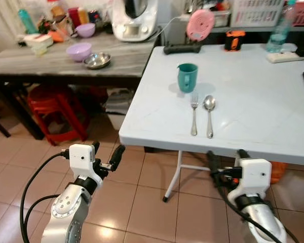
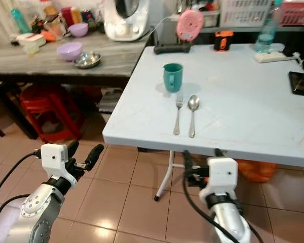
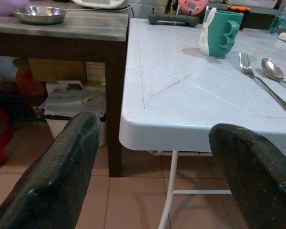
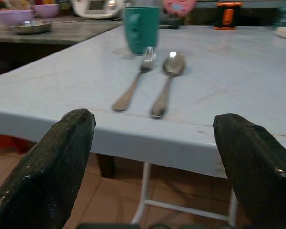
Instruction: Setting the table
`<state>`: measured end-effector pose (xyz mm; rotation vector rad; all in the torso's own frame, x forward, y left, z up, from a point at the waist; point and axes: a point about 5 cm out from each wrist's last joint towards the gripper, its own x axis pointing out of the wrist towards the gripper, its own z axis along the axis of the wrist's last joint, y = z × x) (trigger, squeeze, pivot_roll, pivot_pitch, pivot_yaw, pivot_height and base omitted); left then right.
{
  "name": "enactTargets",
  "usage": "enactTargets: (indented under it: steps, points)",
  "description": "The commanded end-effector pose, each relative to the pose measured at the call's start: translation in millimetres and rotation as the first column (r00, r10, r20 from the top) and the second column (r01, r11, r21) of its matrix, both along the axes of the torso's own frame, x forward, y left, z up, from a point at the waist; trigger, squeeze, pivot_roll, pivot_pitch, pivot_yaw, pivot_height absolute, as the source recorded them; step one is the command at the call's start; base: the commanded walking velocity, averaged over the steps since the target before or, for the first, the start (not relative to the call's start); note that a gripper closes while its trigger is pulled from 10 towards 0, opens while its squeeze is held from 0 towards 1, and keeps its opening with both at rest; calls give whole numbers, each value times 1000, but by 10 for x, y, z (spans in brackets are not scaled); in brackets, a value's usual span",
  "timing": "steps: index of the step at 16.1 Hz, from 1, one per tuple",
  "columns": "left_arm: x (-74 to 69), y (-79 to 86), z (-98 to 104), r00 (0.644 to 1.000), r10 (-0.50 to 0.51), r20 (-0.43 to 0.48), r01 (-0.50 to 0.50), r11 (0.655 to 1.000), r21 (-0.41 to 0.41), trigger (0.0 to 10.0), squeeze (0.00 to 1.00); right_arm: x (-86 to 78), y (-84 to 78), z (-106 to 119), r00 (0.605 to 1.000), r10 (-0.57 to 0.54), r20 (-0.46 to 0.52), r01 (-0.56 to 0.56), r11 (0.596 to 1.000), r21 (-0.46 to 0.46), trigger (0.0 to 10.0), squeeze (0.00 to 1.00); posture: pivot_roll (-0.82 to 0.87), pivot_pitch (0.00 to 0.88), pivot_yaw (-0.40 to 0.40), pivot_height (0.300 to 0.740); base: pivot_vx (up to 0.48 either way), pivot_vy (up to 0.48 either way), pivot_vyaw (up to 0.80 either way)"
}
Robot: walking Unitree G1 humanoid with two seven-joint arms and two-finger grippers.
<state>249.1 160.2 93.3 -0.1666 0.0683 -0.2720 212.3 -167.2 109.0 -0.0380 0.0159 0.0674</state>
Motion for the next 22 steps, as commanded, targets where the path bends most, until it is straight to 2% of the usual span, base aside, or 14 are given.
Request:
enactTargets:
  steps: [1,12,13,18,21,22]
  points:
    - [0,26,51,1000,-4,20,4,1000,-2,10000,0,5,13,28,1000,5,13,-5,1000,3,10000,0,-67,39,100,740,364,0,0]
    - [15,-14,48,999,-47,15,47,999,-2,10000,0,14,31,49,1000,9,25,-10,1000,5,10000,0,-71,41,104,740,409,0,128]
    - [12,-16,35,998,-55,5,55,998,-6,10000,0,25,42,63,999,15,33,-14,1000,-17,10000,0,-71,44,106,740,300,0,0]
    - [3,30,29,999,-42,3,42,999,4,10000,0,51,74,69,1000,13,23,-13,1000,-17,10000,0,-66,62,114,740,110,0,0]
    - [-108,13,19,992,-121,32,120,992,39,10000,0,74,104,92,999,18,30,-19,1000,18,10000,0,-66,73,116,740,0,0,0]
    - [-163,7,-6,984,-180,16,179,983,45,10000,0,85,71,84,1000,-3,6,3,1000,13,10000,0,-68,83,113,740,0,0,0]
